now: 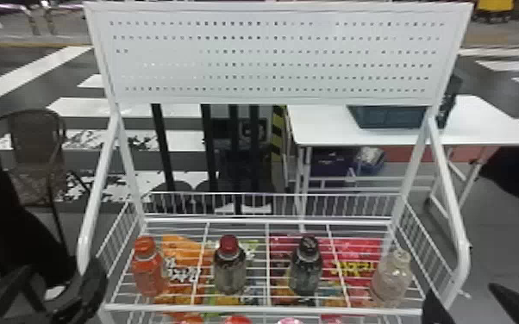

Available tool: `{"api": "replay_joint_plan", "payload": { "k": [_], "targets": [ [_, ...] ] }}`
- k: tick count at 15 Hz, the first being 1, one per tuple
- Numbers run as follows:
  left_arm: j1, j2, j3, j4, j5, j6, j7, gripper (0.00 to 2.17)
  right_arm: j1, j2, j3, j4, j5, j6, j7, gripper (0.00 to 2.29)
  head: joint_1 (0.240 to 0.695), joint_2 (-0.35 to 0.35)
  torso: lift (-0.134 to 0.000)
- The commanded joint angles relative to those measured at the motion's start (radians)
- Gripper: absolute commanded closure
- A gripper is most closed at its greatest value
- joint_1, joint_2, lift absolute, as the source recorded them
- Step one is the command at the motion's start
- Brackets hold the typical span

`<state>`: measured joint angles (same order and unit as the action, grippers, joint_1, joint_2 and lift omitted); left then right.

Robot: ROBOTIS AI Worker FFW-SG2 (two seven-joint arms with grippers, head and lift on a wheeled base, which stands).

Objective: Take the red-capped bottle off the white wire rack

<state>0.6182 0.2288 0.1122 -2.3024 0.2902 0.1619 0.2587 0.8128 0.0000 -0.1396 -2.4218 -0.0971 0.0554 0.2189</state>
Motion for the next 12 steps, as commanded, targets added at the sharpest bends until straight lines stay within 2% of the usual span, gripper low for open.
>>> {"api": "replay_joint_plan", "payload": {
  "k": [1,12],
  "targets": [
    [0.0,0.0,0.0,0.0,0.0,0.0,0.001,0.09,0.0,0.001,-0.002,-0.003,0.001,0.002,0.0,0.15,0.499,0.0,0.0],
    [0.006,-0.008,-0.014,0.008,-0.01,-0.006,0.001,0.09,-0.006,0.001,0.0,-0.002,0.002,0.008,0.0,0.15,0.499,0.0,0.0]
  ]
}}
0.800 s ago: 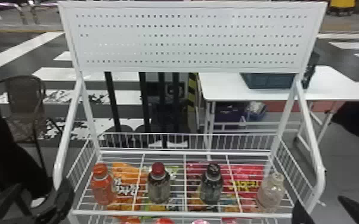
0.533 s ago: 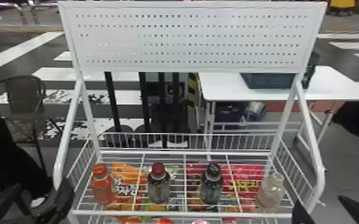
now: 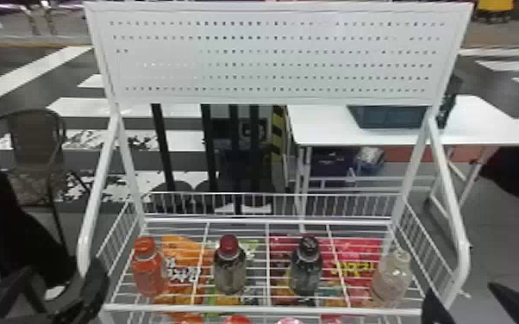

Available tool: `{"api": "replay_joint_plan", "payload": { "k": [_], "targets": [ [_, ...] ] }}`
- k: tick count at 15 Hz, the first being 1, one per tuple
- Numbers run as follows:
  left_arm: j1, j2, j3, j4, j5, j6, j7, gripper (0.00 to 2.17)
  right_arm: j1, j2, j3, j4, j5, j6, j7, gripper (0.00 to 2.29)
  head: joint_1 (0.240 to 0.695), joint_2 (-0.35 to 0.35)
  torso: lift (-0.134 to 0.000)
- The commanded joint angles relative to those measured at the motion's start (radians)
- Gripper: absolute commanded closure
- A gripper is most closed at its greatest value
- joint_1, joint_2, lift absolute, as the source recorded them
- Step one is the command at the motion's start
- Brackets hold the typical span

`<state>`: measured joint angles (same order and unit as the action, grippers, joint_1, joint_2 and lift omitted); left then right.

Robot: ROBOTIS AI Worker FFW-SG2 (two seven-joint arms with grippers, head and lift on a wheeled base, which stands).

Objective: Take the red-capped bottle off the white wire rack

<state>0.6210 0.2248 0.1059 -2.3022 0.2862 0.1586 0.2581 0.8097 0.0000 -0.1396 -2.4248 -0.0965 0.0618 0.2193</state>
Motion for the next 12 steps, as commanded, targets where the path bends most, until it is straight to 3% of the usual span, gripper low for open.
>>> {"api": "replay_joint_plan", "payload": {
  "k": [1,7,12],
  "targets": [
    [0.011,-0.008,-0.025,0.023,-0.007,-0.024,0.001,0.09,-0.004,0.001,0.0,0.003,0.001,0.002,0.0,0.15,0.499,0.0,0.0],
    [0.012,-0.012,-0.242,0.211,-0.098,-0.239,0.012,0.09,-0.012,0.001,-0.003,0.015,0.001,0.005,0.0,0.15,0.499,0.0,0.0],
    [-0.078,-0.012,-0.417,0.36,-0.162,-0.307,0.053,0.08,-0.018,0.001,-0.003,0.021,0.003,0.005,0.0,0.15,0.499,0.0,0.0]
  ]
}}
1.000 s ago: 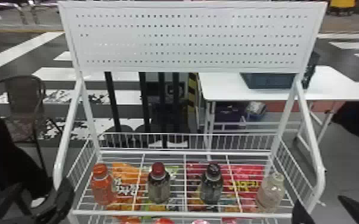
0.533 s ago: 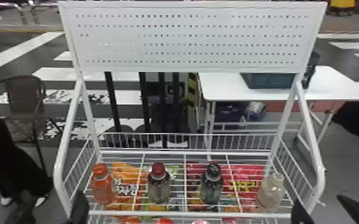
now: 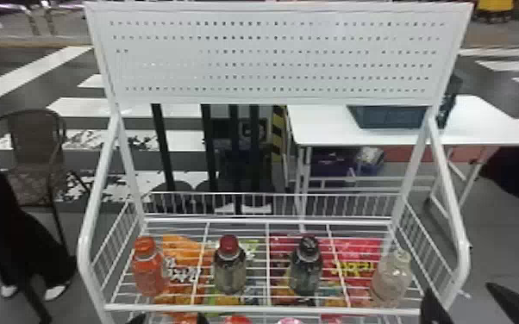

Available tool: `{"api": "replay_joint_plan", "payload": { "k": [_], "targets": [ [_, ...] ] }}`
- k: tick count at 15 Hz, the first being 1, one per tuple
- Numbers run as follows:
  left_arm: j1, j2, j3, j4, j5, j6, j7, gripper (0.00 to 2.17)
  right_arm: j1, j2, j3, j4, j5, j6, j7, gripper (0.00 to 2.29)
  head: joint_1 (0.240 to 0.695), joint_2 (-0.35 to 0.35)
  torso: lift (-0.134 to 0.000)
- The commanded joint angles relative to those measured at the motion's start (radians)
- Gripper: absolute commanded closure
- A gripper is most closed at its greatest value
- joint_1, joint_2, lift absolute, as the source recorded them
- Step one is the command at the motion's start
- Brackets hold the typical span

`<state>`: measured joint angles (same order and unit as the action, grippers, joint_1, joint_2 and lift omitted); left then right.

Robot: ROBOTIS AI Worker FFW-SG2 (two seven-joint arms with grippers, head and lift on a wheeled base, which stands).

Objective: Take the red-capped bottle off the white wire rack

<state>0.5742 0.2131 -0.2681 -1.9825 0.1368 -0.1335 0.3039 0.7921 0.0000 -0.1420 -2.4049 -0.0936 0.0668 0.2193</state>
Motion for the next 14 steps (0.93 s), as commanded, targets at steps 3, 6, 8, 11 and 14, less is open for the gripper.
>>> {"api": "replay_joint_plan", "payload": {
  "k": [3,6,8,11,14],
  "targets": [
    [-0.14,-0.006,-0.141,0.166,-0.013,-0.067,0.069,0.08,-0.002,0.001,0.001,0.006,0.002,0.0,0.0,0.15,0.499,0.0,0.0],
    [-0.238,-0.054,-0.188,0.307,-0.022,-0.113,0.09,0.08,-0.002,0.001,0.002,0.006,0.003,0.0,0.0,0.15,0.499,0.0,0.0],
    [-0.304,-0.084,-0.198,0.407,-0.049,-0.131,0.1,0.08,-0.002,0.001,0.004,0.003,0.005,0.0,0.0,0.15,0.499,0.0,0.0],
    [-0.384,-0.106,-0.2,0.525,-0.063,-0.165,0.106,0.08,-0.002,0.001,0.004,0.003,0.008,0.009,0.0,0.15,0.499,0.0,0.0],
    [-0.442,-0.11,-0.212,0.583,-0.068,-0.171,0.116,0.08,0.001,0.001,-0.001,-0.003,0.008,0.015,0.0,0.15,0.499,0.0,0.0]
  ]
}}
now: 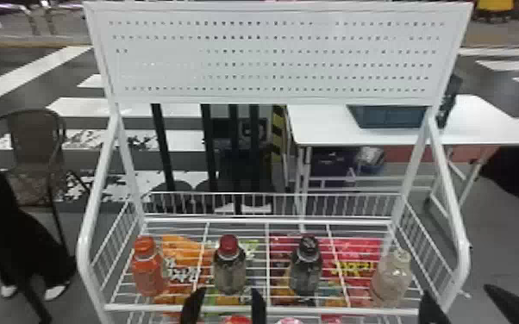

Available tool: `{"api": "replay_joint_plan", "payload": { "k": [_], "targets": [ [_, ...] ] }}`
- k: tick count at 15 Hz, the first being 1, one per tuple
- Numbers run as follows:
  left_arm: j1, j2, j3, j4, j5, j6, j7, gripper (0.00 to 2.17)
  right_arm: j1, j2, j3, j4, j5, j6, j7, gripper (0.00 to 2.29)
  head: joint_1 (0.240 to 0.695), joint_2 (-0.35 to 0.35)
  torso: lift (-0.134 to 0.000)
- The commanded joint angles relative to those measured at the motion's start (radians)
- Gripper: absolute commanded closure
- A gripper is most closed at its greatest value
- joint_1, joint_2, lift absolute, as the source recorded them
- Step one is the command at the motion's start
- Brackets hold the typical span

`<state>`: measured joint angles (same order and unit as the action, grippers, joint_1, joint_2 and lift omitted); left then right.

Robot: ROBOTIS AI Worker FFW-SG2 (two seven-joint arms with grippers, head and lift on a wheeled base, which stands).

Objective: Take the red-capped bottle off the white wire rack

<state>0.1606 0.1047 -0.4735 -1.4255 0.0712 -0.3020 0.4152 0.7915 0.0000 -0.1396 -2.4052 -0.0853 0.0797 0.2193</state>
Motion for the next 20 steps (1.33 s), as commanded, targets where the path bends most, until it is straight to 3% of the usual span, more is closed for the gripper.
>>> {"api": "replay_joint_plan", "payload": {
  "k": [1,16,17,20],
  "targets": [
    [-0.046,-0.005,-0.007,0.045,-0.001,-0.002,0.005,0.08,0.005,0.001,-0.003,-0.006,-0.002,0.002,0.0,0.15,0.499,0.0,0.0],
    [-0.231,-0.031,-0.004,0.24,0.021,0.004,-0.016,0.11,0.0,0.001,-0.025,0.003,-0.01,0.002,0.0,0.15,0.499,0.0,0.0],
    [-0.233,-0.031,-0.001,0.24,0.024,0.004,-0.019,0.27,-0.002,0.001,-0.026,0.003,-0.011,0.006,0.0,0.15,0.499,0.0,0.0],
    [-0.231,-0.026,0.003,0.226,0.033,0.013,-0.015,1.43,-0.012,0.001,-0.026,0.005,-0.011,0.021,0.0,0.15,0.499,0.0,0.0]
  ]
}}
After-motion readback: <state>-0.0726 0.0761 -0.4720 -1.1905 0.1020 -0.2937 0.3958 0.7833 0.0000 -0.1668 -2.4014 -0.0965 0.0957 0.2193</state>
